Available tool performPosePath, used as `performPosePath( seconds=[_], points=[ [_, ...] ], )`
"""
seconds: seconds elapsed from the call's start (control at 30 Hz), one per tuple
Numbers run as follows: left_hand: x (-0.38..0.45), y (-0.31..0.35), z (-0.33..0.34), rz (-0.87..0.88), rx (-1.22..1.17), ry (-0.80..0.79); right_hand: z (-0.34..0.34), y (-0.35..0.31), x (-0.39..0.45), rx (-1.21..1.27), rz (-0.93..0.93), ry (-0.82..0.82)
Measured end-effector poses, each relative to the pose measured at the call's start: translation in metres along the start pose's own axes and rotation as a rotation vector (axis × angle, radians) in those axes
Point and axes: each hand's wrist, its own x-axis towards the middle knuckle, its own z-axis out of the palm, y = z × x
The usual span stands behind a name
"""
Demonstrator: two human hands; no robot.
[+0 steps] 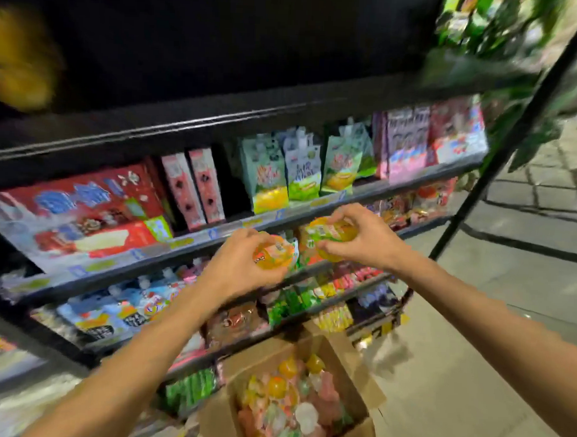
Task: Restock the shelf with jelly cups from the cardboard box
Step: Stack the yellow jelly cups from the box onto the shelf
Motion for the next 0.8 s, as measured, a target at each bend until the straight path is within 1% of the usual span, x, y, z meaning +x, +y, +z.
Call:
performPosePath(
  seconds=[0.1, 0.23, 0.4, 0.57, 0.8],
  points=[
    [0.009, 0.028, -0.068, 0.041, 0.044, 0.094, -0.038, -0.053, 0.017, 0.01, -0.066, 0.04],
    [0.009, 0.058, -0.15, 0.043, 0.058, 0.18, -0.081, -0.126, 0.039, 0.009, -0.172, 0.111],
    [0.006, 0.061, -0.221, -0.014, 0.037, 0.318, -0.116, -0.195, 0.067, 0.035, -0.256, 0.121],
    [-0.009, 0.041, -0.261, -0.128, -0.037, 0.441, -0.11, -0.231, 0.092, 0.054, -0.307, 0.091],
    [-0.027, 0.01, -0.292, -0.231, -0.089, 0.552, -0.055, -0.268, 0.125, 0.088, -0.338, 0.026]
  ],
)
